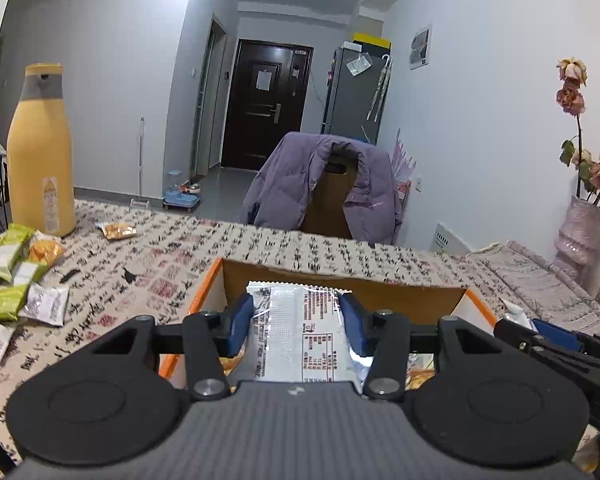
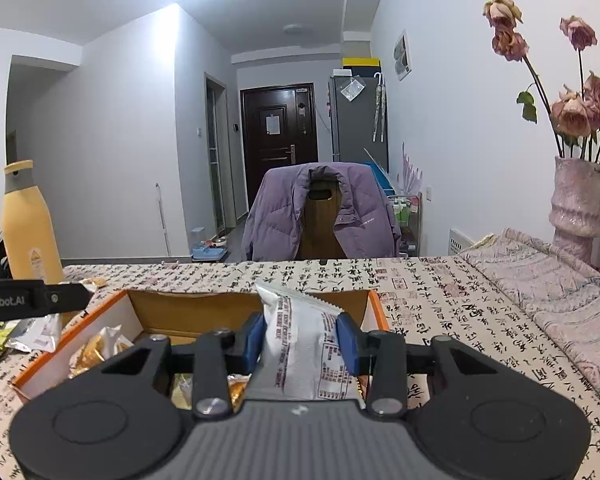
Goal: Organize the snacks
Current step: 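Carry both white packets over the open orange box, then open both grippers to drop the white packets into the box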
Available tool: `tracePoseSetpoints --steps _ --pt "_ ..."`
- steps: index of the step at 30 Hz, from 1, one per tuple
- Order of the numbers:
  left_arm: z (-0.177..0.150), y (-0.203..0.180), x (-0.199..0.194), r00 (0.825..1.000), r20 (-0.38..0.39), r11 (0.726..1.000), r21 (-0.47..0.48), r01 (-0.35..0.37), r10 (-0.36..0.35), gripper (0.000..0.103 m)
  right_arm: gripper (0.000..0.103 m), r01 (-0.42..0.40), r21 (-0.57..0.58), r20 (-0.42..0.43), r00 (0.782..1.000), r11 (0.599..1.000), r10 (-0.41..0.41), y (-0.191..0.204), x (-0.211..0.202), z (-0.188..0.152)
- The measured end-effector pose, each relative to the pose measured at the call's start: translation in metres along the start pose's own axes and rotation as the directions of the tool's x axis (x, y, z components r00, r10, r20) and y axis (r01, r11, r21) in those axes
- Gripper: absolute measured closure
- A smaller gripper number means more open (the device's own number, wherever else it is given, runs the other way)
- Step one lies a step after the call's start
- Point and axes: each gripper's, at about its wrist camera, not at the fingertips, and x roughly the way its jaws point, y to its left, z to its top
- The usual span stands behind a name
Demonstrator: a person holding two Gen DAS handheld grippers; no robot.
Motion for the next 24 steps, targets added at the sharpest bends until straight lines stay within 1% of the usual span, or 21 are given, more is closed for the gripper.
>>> tracePoseSetpoints --steps 3,8,11,12,13,14,15,16,17,18,19,24 --pt "-0.010 0.003 0.011 1.000 -0.010 1.000 -0.010 -0.003 0.003 0.054 0.064 -0.011 0.012 -0.019 1.000 1.000 0.011 -0.003 0.007 -0.006" --pt "-0.019 0.004 0.022 0.999 -0.034 1.000 0.024 0.003 -0.002 0.054 0.064 -0.018 0.013 -0.061 0.998 1.000 0.019 -0.006 0.015 -0.014" --pt "-0.023 0.009 0.023 0.999 -0.042 1.000 0.011 0.016 -0.016 0.053 0.063 -0.018 0.013 -0.058 0.998 1.000 0.018 -0.007 0.012 -0.015" --pt "-0.023 0.010 0.023 0.999 -0.040 1.000 0.008 0.015 -0.015 0.051 0.060 -0.018 0.017 -0.055 0.998 1.000 0.019 -0.008 0.010 -0.015" --pt "-0.024 0.012 0.022 0.999 -0.036 1.000 0.001 0.019 -0.019 0.043 0.051 -0.019 0.021 -0.053 0.998 1.000 0.021 -0.008 0.009 -0.015" --pt "-0.024 0.014 0.021 0.999 -0.030 1.000 -0.006 0.017 -0.018 0.031 0.046 -0.020 0.025 -0.048 0.999 0.999 0.021 -0.009 0.007 -0.015" --pt "-0.024 0.014 0.020 1.000 -0.022 1.000 -0.011 0.014 -0.014 0.024 0.034 -0.017 0.026 -0.043 0.999 1.000 0.018 -0.009 0.006 -0.015" --pt "-0.023 0.015 0.018 1.000 -0.012 1.000 -0.016 0.010 -0.010 0.012 0.020 -0.016 0.026 -0.038 0.999 1.000 0.017 -0.009 0.005 -0.015" --pt "-0.023 0.016 0.016 1.000 0.001 1.000 -0.022 0.004 -0.004 0.005 0.014 -0.017 0.028 -0.029 0.999 0.999 0.018 -0.009 0.003 -0.016" --pt "-0.023 0.016 0.014 1.000 0.009 1.000 -0.026 0.000 0.001 0.002 0.004 -0.018 0.030 -0.022 1.000 0.999 0.019 -0.009 0.002 -0.016" --pt "-0.022 0.016 0.012 1.000 0.016 1.000 -0.030 -0.004 0.005 0.000 0.000 -0.017 0.031 -0.016 1.000 0.999 0.018 -0.009 0.002 -0.017" --pt "-0.020 0.017 0.010 1.000 0.022 0.999 -0.033 -0.016 0.017 0.000 0.000 -0.008 0.033 -0.014 1.000 0.999 0.008 -0.010 0.003 -0.018"
